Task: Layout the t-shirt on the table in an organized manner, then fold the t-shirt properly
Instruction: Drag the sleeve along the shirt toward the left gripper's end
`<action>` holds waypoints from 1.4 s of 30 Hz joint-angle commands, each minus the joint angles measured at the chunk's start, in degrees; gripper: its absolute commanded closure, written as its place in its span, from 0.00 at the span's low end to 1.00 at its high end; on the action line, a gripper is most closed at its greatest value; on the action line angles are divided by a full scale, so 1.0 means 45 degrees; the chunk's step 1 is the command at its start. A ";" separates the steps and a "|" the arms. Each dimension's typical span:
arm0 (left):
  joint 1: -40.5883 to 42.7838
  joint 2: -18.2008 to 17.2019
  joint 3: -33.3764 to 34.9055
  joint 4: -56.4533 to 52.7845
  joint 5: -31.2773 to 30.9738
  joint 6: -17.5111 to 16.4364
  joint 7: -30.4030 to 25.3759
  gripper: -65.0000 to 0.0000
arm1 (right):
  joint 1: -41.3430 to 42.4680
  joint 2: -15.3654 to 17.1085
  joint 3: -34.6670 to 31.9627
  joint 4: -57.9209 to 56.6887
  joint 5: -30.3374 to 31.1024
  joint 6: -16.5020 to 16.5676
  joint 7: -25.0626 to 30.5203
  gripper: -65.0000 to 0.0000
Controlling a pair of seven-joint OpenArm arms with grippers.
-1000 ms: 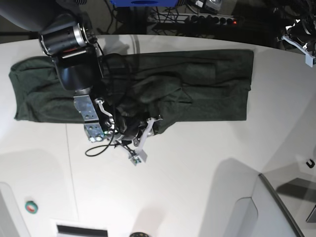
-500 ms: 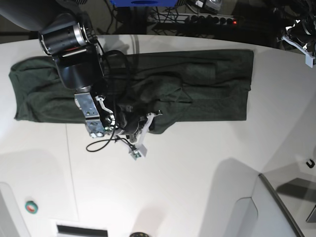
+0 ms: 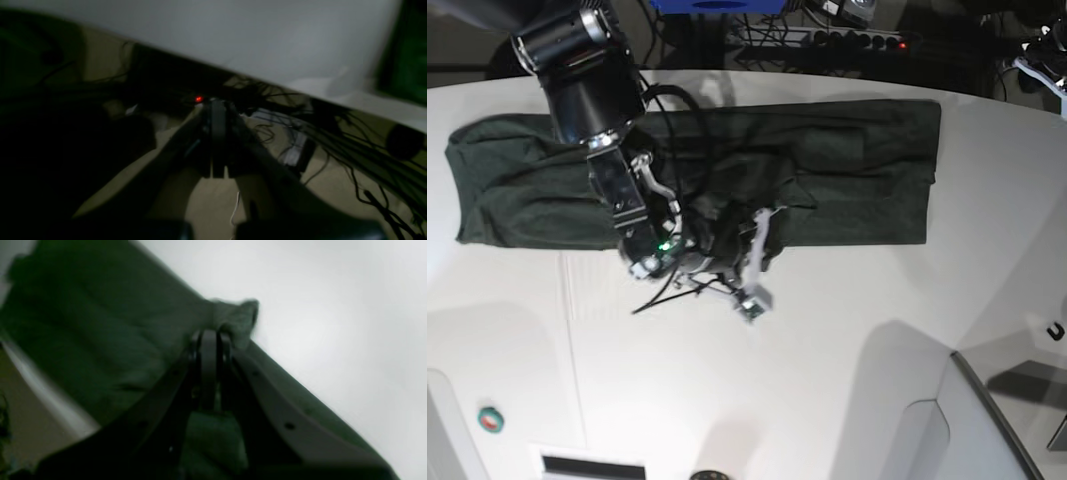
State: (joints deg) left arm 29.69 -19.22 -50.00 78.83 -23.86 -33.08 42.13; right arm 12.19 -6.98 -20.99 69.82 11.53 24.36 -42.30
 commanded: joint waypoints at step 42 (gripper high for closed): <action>-0.0239 -0.0251 -0.0015 0.0212 -0.0022 0.0055 -0.0170 1.00 | -0.0666 -0.0431 -0.6812 0.3893 0.0163 -0.1887 0.3257 0.68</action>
State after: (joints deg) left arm 28.42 -19.22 -49.76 79.11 -23.64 -32.95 42.00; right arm 8.05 -7.79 -51.77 86.15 11.62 16.27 -29.47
